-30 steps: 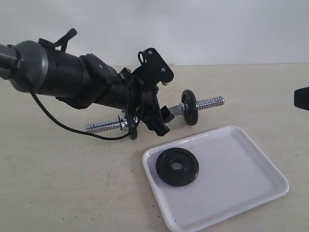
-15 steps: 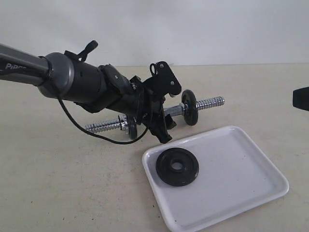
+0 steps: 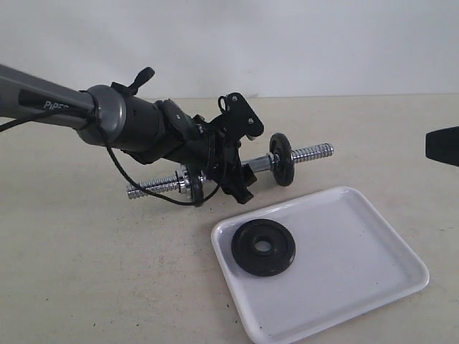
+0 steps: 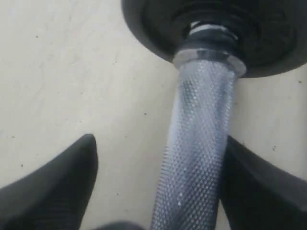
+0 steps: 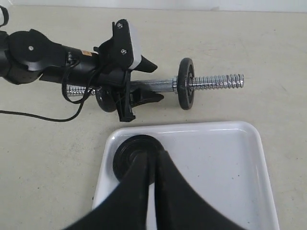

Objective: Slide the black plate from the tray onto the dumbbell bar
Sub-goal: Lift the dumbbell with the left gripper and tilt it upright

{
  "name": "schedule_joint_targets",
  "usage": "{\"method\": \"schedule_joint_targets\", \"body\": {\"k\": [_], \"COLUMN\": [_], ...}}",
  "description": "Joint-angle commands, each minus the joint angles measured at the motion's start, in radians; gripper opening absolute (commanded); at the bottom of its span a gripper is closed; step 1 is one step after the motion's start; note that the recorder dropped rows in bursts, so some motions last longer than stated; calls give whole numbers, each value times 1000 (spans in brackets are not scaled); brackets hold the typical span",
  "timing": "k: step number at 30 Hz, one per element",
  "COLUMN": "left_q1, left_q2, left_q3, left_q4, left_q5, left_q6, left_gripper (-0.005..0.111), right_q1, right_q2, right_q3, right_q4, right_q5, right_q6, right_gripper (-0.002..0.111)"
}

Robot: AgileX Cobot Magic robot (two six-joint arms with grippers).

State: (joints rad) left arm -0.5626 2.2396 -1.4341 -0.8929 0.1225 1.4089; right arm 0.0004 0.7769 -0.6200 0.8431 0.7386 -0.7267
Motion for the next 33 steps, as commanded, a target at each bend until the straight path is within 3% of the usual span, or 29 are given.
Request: {"method": "schedule_joint_targets", "body": {"k": [1, 10, 18, 20, 26, 33], "left_q1": [24, 30, 30, 30, 30, 30], "left_q2": [2, 97, 149, 142, 140, 118], "left_q3": [-8, -19, -60, -69, -118, -160], "left_q4": [5, 69, 274, 313, 475, 579], "left_q5": [23, 85, 116, 141, 298, 482], "left_q6": [-33, -93, -245, -281, -399, -561], "left_gripper": [59, 57, 55, 47, 7, 4], "right_q1": [0, 0, 0, 0, 0, 0], "right_q2": [-7, -7, -7, -7, -7, -7], "right_q3": [3, 3, 3, 3, 3, 3], "right_q4": [16, 35, 45, 50, 71, 71], "right_q5": [5, 5, 5, 5, 5, 9], "right_q6": [-15, -27, -35, -38, -64, -68], "right_gripper": [0, 0, 0, 0, 0, 0]}}
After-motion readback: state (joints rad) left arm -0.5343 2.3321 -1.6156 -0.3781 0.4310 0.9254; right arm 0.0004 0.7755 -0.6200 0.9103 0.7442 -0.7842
